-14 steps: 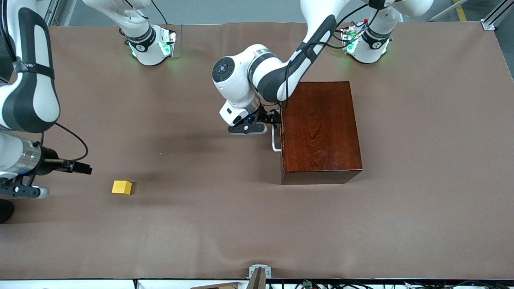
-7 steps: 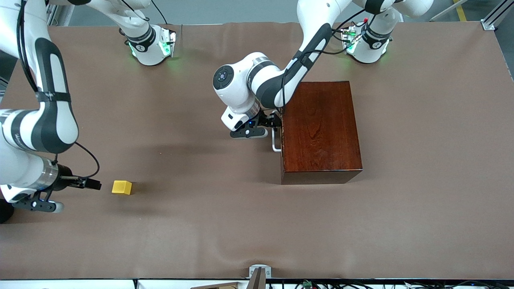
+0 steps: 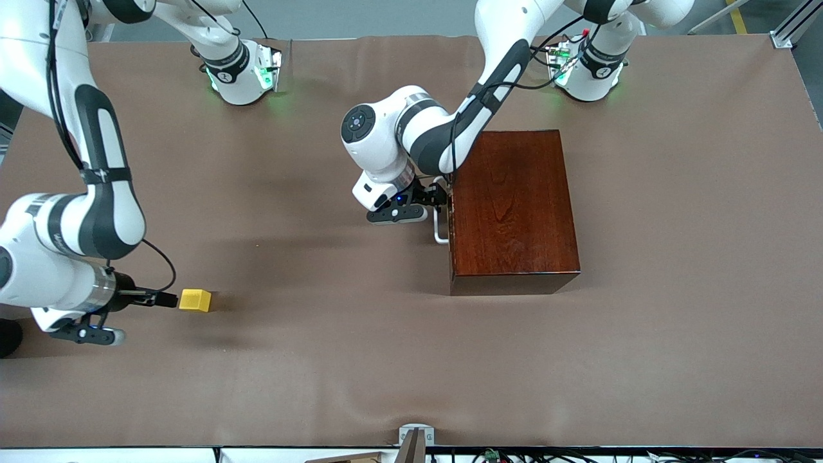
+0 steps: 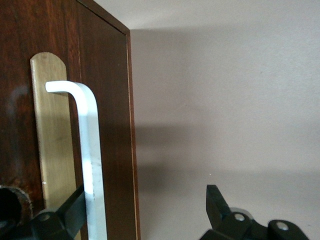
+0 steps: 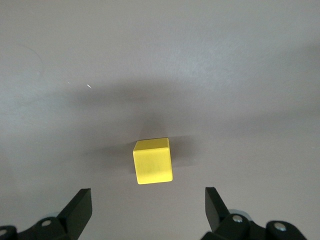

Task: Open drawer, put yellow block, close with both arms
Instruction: 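Pull the drawer open with the left gripper while the right gripper grasps the cube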

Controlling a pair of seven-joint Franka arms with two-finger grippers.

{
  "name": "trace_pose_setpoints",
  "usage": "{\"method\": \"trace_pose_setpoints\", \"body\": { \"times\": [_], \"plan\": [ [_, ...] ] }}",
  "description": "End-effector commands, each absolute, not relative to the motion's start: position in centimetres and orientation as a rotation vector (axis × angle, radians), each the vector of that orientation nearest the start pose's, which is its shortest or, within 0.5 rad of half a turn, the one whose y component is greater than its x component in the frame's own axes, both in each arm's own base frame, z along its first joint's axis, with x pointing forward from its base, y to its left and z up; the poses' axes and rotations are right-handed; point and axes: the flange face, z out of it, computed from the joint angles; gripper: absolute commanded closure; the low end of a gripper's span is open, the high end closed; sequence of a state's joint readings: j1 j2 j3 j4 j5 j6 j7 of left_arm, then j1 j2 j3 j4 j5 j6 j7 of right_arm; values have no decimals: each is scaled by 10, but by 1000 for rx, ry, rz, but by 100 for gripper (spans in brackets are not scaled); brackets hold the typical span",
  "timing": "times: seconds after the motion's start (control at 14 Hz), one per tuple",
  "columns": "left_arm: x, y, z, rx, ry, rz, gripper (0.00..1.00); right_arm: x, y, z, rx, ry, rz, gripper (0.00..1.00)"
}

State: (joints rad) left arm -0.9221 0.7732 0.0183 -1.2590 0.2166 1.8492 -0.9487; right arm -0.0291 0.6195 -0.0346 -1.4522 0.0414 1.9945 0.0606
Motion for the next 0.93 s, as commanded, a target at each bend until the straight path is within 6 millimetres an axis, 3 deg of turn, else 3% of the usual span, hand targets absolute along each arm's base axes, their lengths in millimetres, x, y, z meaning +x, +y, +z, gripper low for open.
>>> {"method": "trace_pose_setpoints", "body": {
  "times": [0.0, 0.14, 0.57, 0.85],
  "plan": [
    [458, -581, 291, -2928, 21, -175, 0, 709, -36, 284, -3135, 188, 159, 0],
    [458, -586, 291, -2954, 8, -195, 0, 712, -36, 275, -3131, 196, 117, 0],
    [453, -601, 296, -3049, -4, -209, 0, 700, -40, 231, -3112, 231, 237, 0],
    [443, -613, 298, -3096, 25, -220, 0, 691, -40, 214, -3111, 188, 280, 0]
  ]
}}
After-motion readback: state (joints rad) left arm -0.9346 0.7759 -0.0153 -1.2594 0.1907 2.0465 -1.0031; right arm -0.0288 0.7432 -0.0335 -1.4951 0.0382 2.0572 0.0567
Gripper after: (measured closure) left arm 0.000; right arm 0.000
